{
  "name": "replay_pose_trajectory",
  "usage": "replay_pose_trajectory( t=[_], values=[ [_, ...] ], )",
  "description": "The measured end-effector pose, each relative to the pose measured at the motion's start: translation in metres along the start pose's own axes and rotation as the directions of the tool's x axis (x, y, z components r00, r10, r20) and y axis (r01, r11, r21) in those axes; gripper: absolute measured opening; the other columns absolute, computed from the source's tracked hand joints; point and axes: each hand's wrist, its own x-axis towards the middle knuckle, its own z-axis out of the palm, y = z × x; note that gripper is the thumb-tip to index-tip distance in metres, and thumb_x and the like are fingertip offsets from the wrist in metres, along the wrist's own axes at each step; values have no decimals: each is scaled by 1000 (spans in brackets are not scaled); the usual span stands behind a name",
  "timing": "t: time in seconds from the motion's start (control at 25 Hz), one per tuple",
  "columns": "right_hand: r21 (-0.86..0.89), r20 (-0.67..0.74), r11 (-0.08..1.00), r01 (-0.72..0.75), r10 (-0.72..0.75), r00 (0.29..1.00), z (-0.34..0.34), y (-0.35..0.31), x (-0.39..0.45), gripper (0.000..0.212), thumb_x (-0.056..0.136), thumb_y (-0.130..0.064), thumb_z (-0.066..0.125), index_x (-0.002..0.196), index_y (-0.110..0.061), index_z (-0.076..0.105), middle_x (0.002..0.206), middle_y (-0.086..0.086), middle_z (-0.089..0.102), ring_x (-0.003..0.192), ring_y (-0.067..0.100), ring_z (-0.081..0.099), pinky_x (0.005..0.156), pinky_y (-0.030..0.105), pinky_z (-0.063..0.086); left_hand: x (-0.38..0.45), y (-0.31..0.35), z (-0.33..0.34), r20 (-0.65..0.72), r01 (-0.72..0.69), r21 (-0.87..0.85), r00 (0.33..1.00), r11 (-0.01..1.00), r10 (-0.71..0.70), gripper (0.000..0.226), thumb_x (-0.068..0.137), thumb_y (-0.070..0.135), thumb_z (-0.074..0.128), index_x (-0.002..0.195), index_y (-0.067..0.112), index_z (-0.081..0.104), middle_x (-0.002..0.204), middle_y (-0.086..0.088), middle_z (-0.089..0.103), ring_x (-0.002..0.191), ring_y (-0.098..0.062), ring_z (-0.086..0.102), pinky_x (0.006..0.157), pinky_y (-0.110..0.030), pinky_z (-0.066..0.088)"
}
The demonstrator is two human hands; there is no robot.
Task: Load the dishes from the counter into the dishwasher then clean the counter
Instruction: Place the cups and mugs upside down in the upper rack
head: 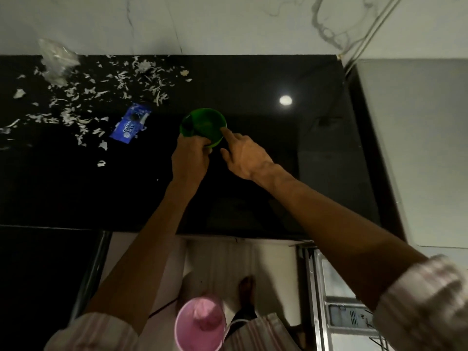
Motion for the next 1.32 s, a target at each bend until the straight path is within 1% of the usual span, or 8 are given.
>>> replay_pose_trajectory(
  t=[0.24, 0.36, 0.56, 0.76, 0.88, 1.0, 1.2, 1.32],
  values=[
    [350, -151, 932, 91, -40, 988, -9, 13, -44, 68, 96, -20, 53, 154, -19, 17, 153, 10, 34, 134, 26, 43, 110, 33, 38, -31, 43, -15, -50, 63, -261, 996, 963, -78, 13, 91, 15, 63, 98, 17, 74, 82, 4, 70, 72, -6, 63, 56, -7, 40],
    [478, -282, 867, 145, -5, 959, -12, 30, -90, 68, 96, -22, 55, 154, -21, 19, 156, 6, 32, 142, 21, 34, 114, 40, 36, -64, 77, -19, 8, 77, -471, 996, 879, -83, 17, 88, 14, 69, 104, 17, 75, 88, 11, 70, 81, -1, 64, 66, -5, 42],
    [768, -279, 638, 48, 265, 923, -23, 58, -185, 72, 92, -31, 67, 151, -28, 26, 145, -6, 45, 128, 10, 51, 101, 35, 50, -122, 139, -14, 381, 392, -864, 919, 315, -99, 14, 92, 3, 58, 98, 8, 70, 72, 6, 72, 69, -2, 66, 68, -17, 53],
    [885, -252, 466, -20, 514, 820, -36, 87, -304, 88, 75, -23, 78, 149, -26, 30, 126, -18, 56, 117, 0, 56, 89, 17, 49, -191, 206, 8, 717, 736, -674, 674, -69, 178, 27, 94, 2, 42, 99, 4, 68, 92, -4, 75, 89, -13, 72, 85, -27, 57],
    [842, -251, 524, -127, 590, 767, -25, 108, -376, 107, 61, -20, 90, 147, -25, 27, 124, -29, 51, 120, -1, 53, 95, 17, 48, -239, 242, 33, 821, 835, -549, 535, 20, 198, 23, 92, -5, 48, 89, 5, 69, 74, 2, 72, 73, -5, 69, 68, -20, 57],
    [775, -315, 573, -265, 715, 624, -4, 138, -442, 110, 54, -33, 95, 143, -25, 31, 131, -14, 49, 120, 4, 53, 95, 20, 47, -287, 280, 70, 863, 831, -504, 470, 235, 186, 30, 90, -6, 58, 119, -1, 59, 88, -1, 71, 84, -8, 66, 73, -24, 57],
    [621, -422, 599, -505, 799, 428, 25, 198, -520, 108, 56, -53, 84, 143, -14, 33, 132, -2, 46, 119, -1, 42, 96, 5, 34, -340, 347, 131, 797, 475, -578, 501, 663, 336, 43, 98, 5, 52, 138, 21, 52, 122, 12, 63, 97, 16, 60, 91, -12, 48],
    [555, -401, 536, -636, 842, 360, 38, 245, -557, 108, 56, -44, 88, 144, -16, 32, 134, 6, 46, 118, 11, 48, 90, 29, 50, -364, 388, 178, 800, 325, -577, 408, 750, 439, 39, 100, 22, 54, 139, 22, 51, 114, 14, 64, 94, 15, 61, 89, -14, 50]
  ],
)
